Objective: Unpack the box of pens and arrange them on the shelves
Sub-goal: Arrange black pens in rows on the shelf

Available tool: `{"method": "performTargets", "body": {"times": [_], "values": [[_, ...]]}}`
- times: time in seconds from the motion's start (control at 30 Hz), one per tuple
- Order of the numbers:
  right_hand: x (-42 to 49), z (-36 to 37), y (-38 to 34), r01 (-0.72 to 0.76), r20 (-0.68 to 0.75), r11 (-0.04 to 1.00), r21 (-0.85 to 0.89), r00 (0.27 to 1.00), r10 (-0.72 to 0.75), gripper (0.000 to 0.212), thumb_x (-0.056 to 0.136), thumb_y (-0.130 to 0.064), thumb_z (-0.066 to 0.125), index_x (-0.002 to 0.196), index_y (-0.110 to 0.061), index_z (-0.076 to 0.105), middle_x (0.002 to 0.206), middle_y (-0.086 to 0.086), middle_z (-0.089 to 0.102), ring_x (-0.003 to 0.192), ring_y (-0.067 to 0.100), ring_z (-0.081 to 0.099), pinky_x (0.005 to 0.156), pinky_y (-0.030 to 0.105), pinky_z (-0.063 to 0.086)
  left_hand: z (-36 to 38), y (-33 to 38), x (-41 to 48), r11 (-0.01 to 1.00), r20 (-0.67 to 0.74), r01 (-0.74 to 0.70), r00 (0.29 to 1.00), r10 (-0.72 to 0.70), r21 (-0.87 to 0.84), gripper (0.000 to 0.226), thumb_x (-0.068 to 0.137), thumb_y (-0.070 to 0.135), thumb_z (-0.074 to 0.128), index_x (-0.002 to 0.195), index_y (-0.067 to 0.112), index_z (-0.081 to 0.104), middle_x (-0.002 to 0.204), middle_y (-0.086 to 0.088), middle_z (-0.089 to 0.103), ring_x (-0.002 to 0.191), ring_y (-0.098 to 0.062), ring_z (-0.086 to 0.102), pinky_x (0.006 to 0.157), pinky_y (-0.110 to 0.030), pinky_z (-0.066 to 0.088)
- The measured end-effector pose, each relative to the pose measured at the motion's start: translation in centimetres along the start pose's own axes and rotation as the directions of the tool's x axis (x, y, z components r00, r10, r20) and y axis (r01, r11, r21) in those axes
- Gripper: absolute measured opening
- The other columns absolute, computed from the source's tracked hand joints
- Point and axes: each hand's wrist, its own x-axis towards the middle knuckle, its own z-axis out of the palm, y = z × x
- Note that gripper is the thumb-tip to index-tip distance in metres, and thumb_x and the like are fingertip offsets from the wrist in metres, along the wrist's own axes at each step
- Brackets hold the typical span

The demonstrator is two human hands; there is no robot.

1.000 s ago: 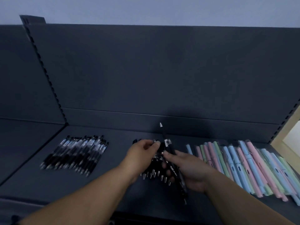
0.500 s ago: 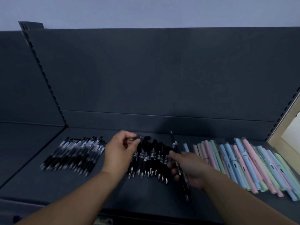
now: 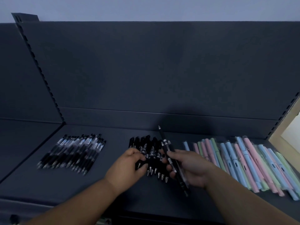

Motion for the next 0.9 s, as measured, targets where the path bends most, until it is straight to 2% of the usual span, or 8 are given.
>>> {"method": "performTargets", "body": {"times": [0.17,0.3,0.43,0.5,0.63,0.73,0.83,0.9], "values": [[-0.1,-0.3,-0.3,0.013,0.034,0.972,-0.233,0.999,-0.005,0.012,0.099,-0.01,0.049,0.104,-0.011,0.06,0.079,0.002,0.062,0.061,0.01,0.055,0.052,0.023,0.046,-0.6,0.3,0.9,0.999,-0.127,-0.033,0.991,0.035,0.013,0.043,0.086,0.028,0.065,0.128,0.024,0.055,0.131,0.01,0.044,0.118,-0.006,0.045,0.101,-0.013,0.031],[-0.4,-0.7,-1.0,0.034,0.075,0.83,-0.557,0.997,0.009,0.01,0.099,-0.015,0.051,0.101,-0.015,0.061,0.085,-0.001,0.065,0.064,0.009,0.056,0.054,0.022,0.046,-2.1,1.0,2.7,0.962,-0.207,-0.174,0.954,0.217,0.208,0.055,0.087,0.028,0.059,0.139,0.027,0.042,0.148,0.003,0.036,0.138,-0.02,0.027,0.113,-0.037,0.019],[-0.6,-0.9,-1.6,0.074,0.075,0.735,-0.674,0.997,-0.032,0.01,0.098,-0.017,0.053,0.1,-0.017,0.062,0.083,-0.001,0.065,0.067,0.01,0.059,0.057,0.023,0.049,-2.9,1.0,3.5,0.884,-0.086,-0.268,0.942,0.323,0.382,0.031,0.082,0.046,0.041,0.1,0.036,0.065,0.101,0.016,0.066,0.105,-0.007,0.061,0.113,-0.044,0.017],[-0.5,-1.2,-1.8,0.089,0.034,0.677,-0.731,0.995,-0.094,0.01,0.098,-0.02,0.054,0.101,-0.019,0.063,0.074,-0.001,0.065,0.061,0.009,0.06,0.058,0.022,0.049,-3.1,0.8,3.4,0.886,-0.09,-0.233,0.952,0.291,0.402,0.032,0.083,0.049,0.039,0.092,0.036,0.067,0.085,0.018,0.067,0.086,-0.006,0.066,0.11,-0.041,0.015],[-0.2,-1.4,-1.9,0.12,-0.018,0.63,-0.767,0.978,-0.207,0.012,0.098,-0.015,0.051,0.1,-0.018,0.062,0.07,-0.002,0.064,0.052,0.001,0.059,0.053,0.017,0.048,-3.0,0.3,3.3,0.932,-0.061,-0.097,0.99,0.126,0.348,0.027,0.091,0.044,0.053,0.111,0.032,0.066,0.102,0.012,0.07,0.101,-0.013,0.063,0.112,-0.035,0.02],[0.3,-1.8,-1.9,0.088,-0.057,0.587,-0.805,0.973,-0.223,0.014,0.098,-0.015,0.05,0.09,-0.018,0.061,0.078,0.003,0.066,0.061,0.009,0.061,0.056,0.022,0.05,-3.3,0.2,3.1,0.948,-0.11,-0.038,0.991,0.076,0.316,0.028,0.091,0.041,0.052,0.107,0.027,0.069,0.094,0.004,0.072,0.09,-0.021,0.066,0.093,-0.034,0.043],[0.8,-2.0,-2.0,0.047,-0.097,0.577,-0.815,0.971,-0.217,0.017,0.098,-0.019,0.052,0.084,-0.016,0.06,0.075,0.004,0.064,0.064,0.012,0.06,0.061,0.021,0.051,-3.5,-0.2,2.7,0.978,-0.168,0.112,0.982,-0.082,0.178,0.024,0.094,0.034,0.053,0.108,0.023,0.069,0.094,-0.001,0.072,0.089,-0.022,0.065,0.08,-0.031,0.051],[0.9,-1.6,-2.1,0.1,-0.043,0.454,-0.885,0.955,-0.295,0.015,0.097,-0.02,0.054,0.086,-0.017,0.063,0.074,-0.001,0.06,0.063,0.008,0.056,0.058,0.011,0.043,-3.0,-0.4,2.4,0.977,-0.184,0.198,0.966,-0.18,0.084,0.024,0.094,0.031,0.054,0.111,0.023,0.069,0.097,0.0,0.073,0.091,-0.018,0.066,0.08,-0.025,0.051]]}}
